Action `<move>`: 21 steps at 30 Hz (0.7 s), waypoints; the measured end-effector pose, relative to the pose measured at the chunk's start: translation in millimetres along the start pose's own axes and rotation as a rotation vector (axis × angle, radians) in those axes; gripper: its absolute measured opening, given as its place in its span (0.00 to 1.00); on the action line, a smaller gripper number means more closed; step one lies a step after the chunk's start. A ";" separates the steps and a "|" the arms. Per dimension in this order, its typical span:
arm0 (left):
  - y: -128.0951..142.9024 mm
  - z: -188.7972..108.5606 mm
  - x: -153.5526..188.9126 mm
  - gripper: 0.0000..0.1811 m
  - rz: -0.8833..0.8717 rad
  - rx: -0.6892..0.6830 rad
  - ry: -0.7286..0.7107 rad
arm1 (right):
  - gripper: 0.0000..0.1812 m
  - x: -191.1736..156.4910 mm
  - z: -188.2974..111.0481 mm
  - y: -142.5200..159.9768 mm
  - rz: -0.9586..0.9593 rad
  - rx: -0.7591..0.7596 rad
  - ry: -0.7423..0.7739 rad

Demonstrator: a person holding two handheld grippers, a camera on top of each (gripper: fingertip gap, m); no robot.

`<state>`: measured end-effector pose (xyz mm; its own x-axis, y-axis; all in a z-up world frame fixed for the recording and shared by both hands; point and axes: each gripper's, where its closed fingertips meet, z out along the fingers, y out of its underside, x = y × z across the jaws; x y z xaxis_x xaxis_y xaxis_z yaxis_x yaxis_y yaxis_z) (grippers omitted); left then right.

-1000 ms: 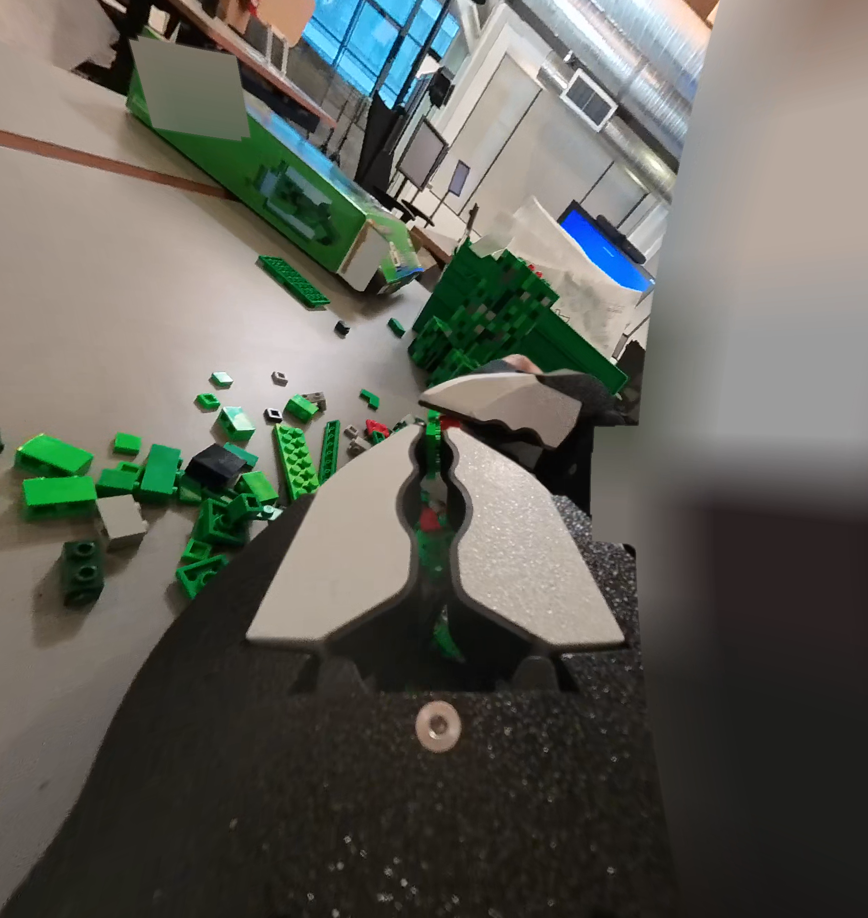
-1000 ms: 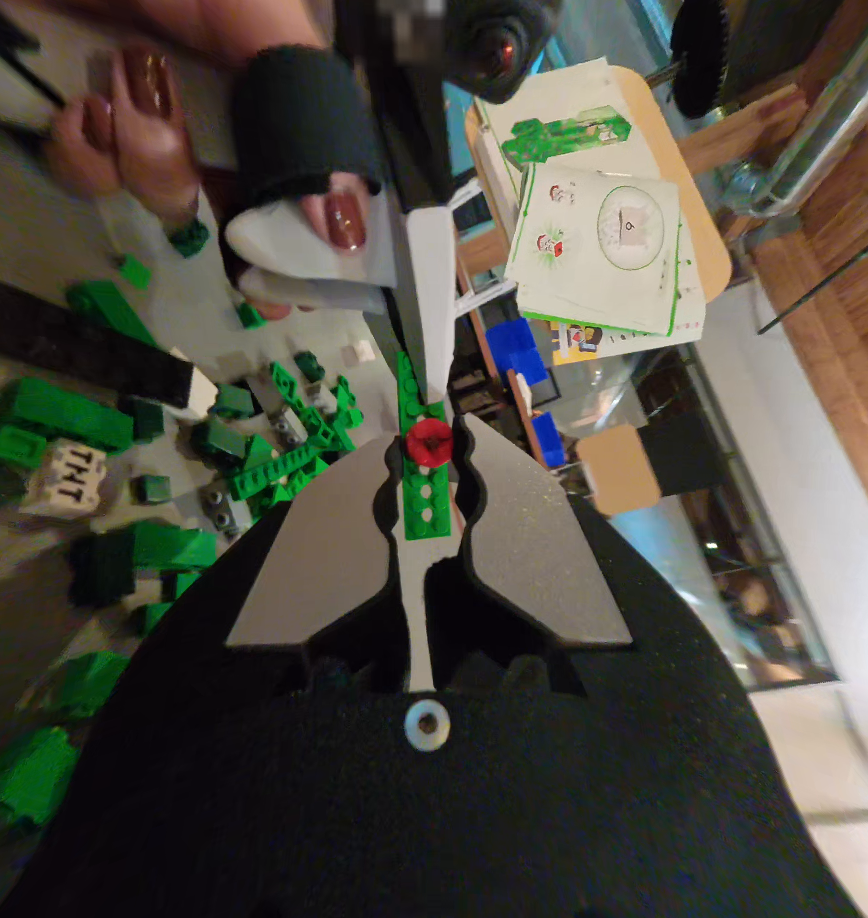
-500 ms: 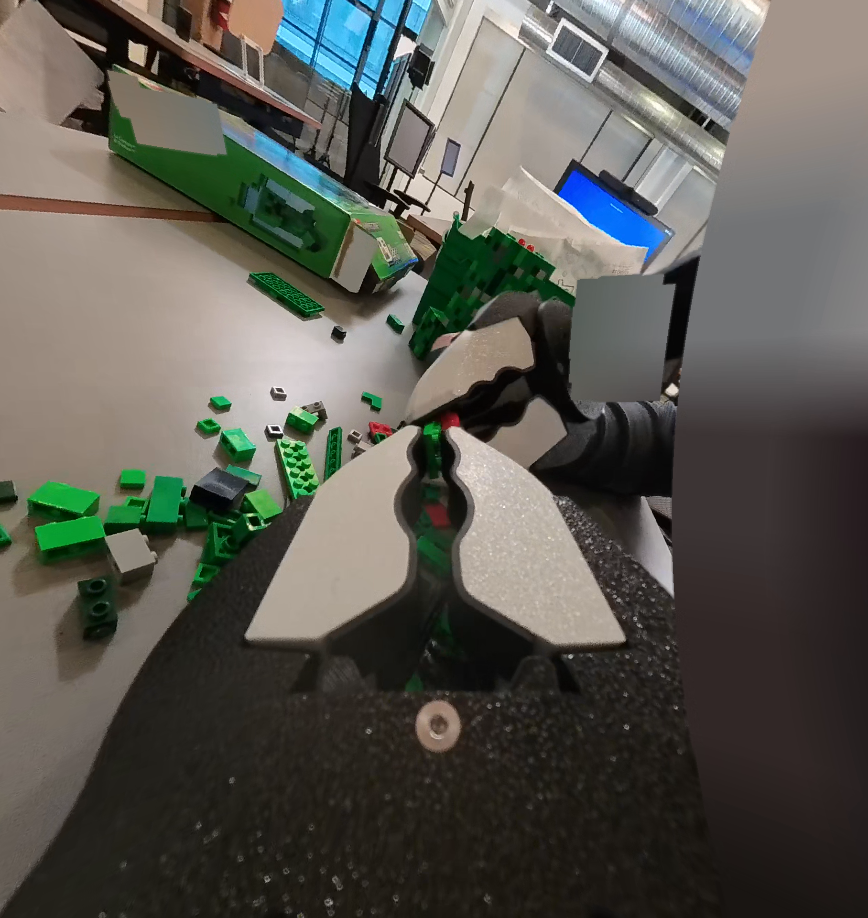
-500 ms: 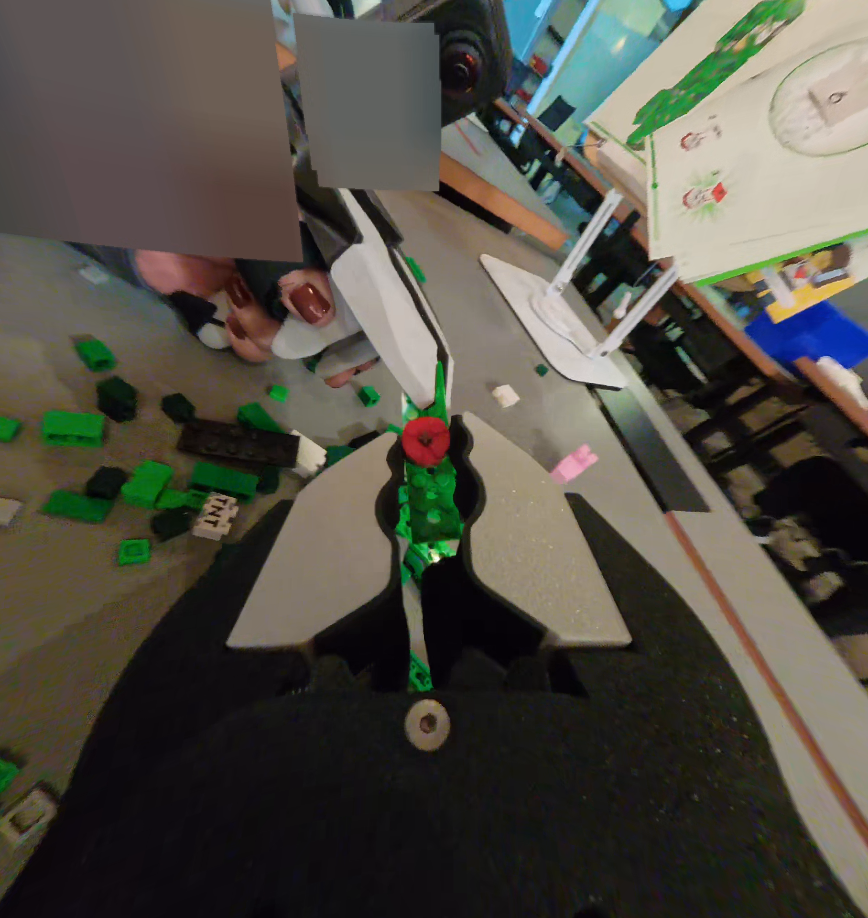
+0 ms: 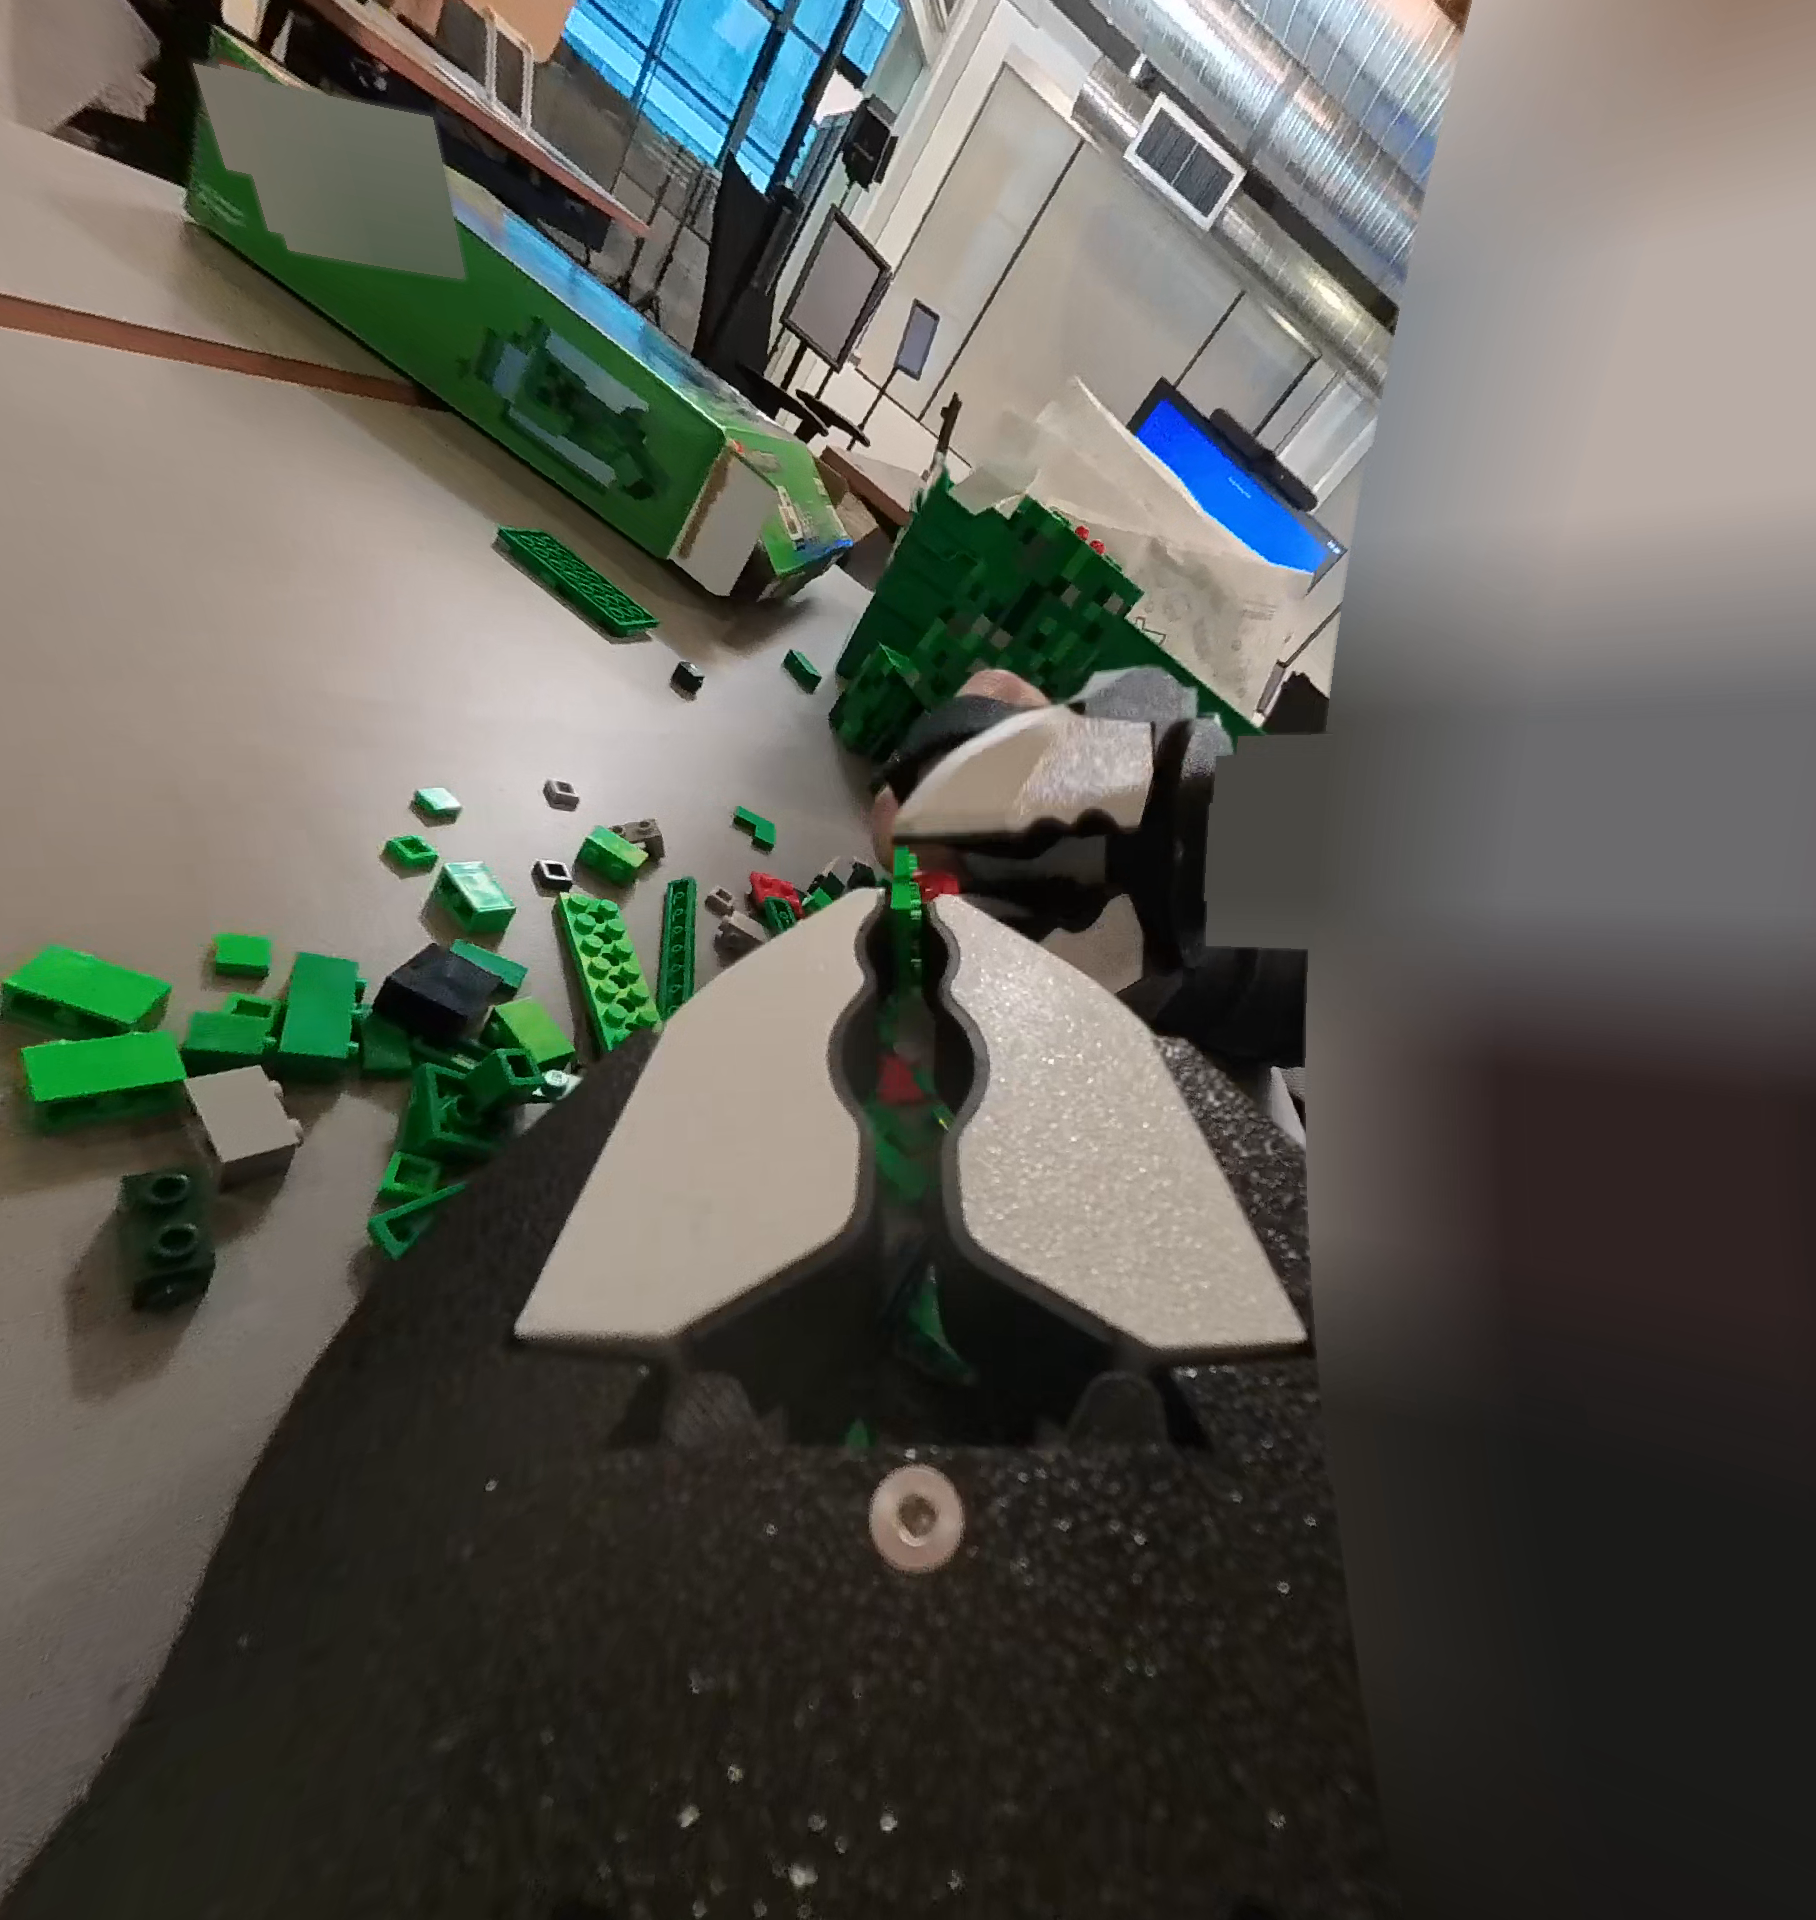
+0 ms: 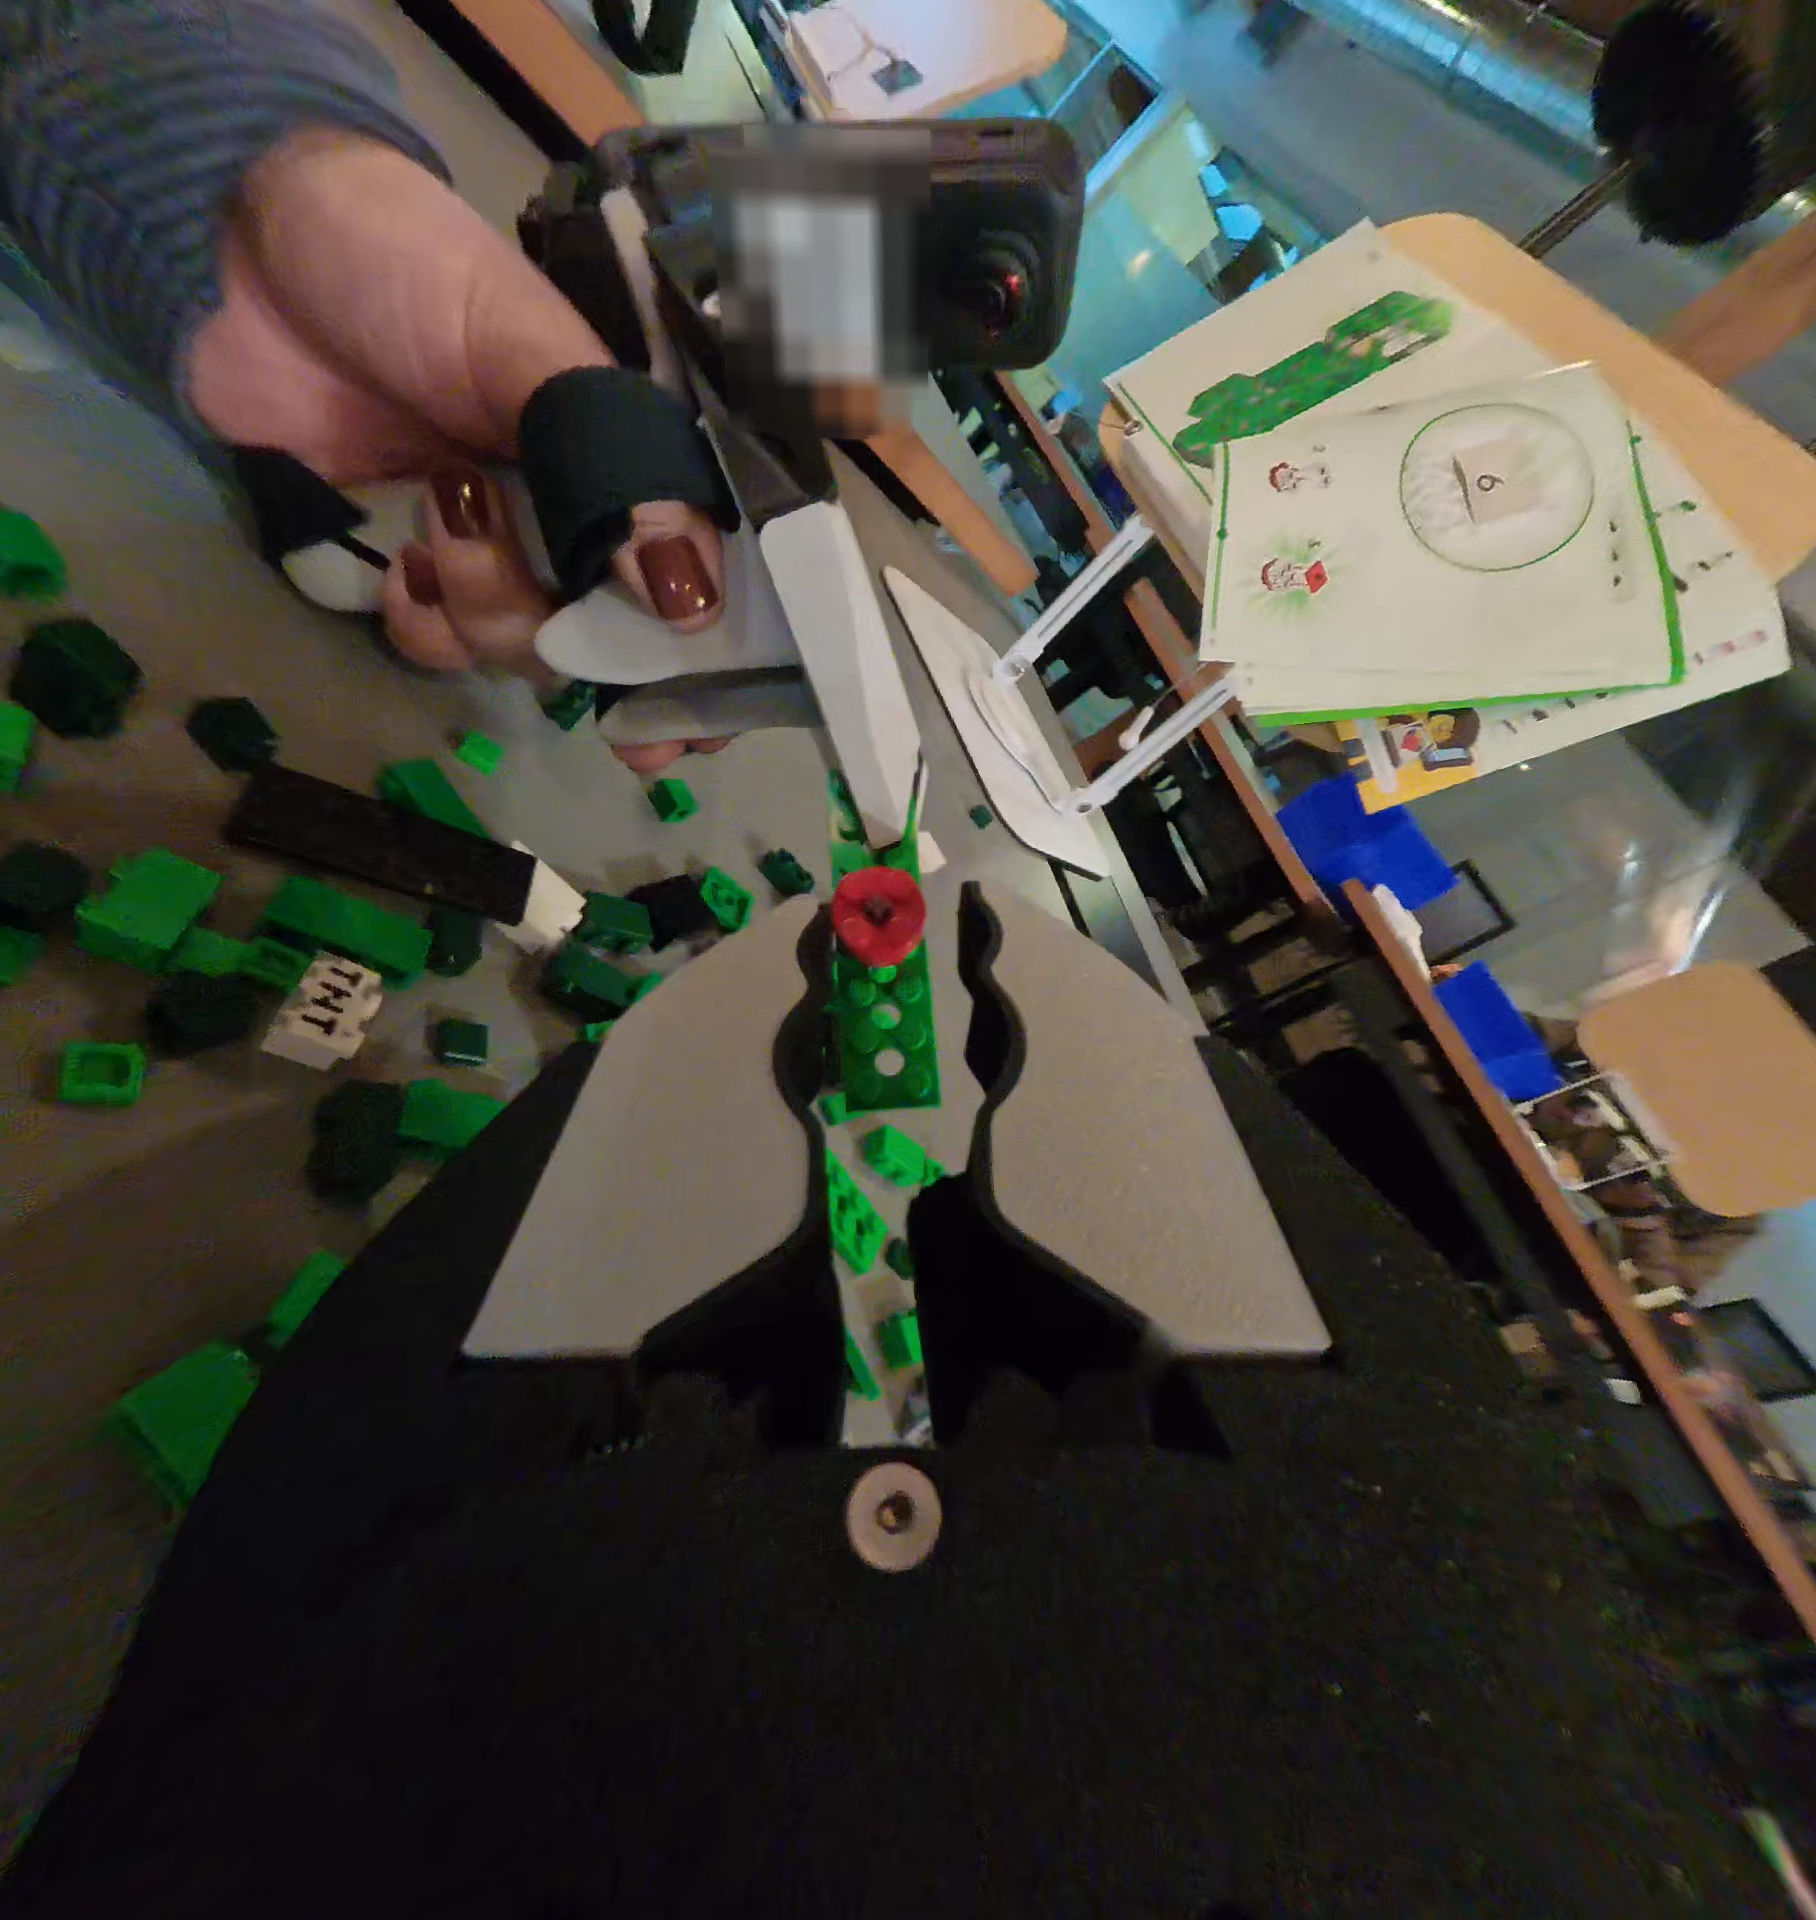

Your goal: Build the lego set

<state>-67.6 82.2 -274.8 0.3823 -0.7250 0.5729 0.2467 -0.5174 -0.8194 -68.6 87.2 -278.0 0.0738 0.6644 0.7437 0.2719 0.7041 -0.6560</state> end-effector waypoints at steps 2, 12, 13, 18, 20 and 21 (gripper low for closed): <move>0.3 0.2 -0.1 0.02 -0.008 -0.002 0.005 | 0.10 -2.3 0.6 1.1 -0.060 -0.009 0.011; -0.9 -0.8 -2.1 0.02 -0.050 0.004 0.015 | 0.09 -2.2 -2.5 -5.7 -0.176 0.009 0.059; -1.1 -1.0 -2.5 0.02 -0.052 0.006 0.013 | 0.09 -2.1 -1.9 -5.3 -0.190 0.002 0.069; -0.5 -1.0 -0.5 0.02 -0.062 0.001 0.034 | 0.12 -0.7 -2.6 -5.7 -0.216 0.000 0.090; -0.2 -0.8 -0.3 0.02 -0.060 -0.001 0.035 | 0.15 -0.2 -2.6 -3.9 -0.189 0.000 0.078; 0.1 -0.7 -0.1 0.02 -0.060 -0.003 0.036 | 0.13 -0.8 -2.7 -3.6 -0.177 0.002 0.068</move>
<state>-68.3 81.9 -274.9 0.3343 -0.7088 0.6212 0.2657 -0.5616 -0.7836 -67.0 83.4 -275.9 0.0898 0.5117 0.8544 0.2846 0.8090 -0.5144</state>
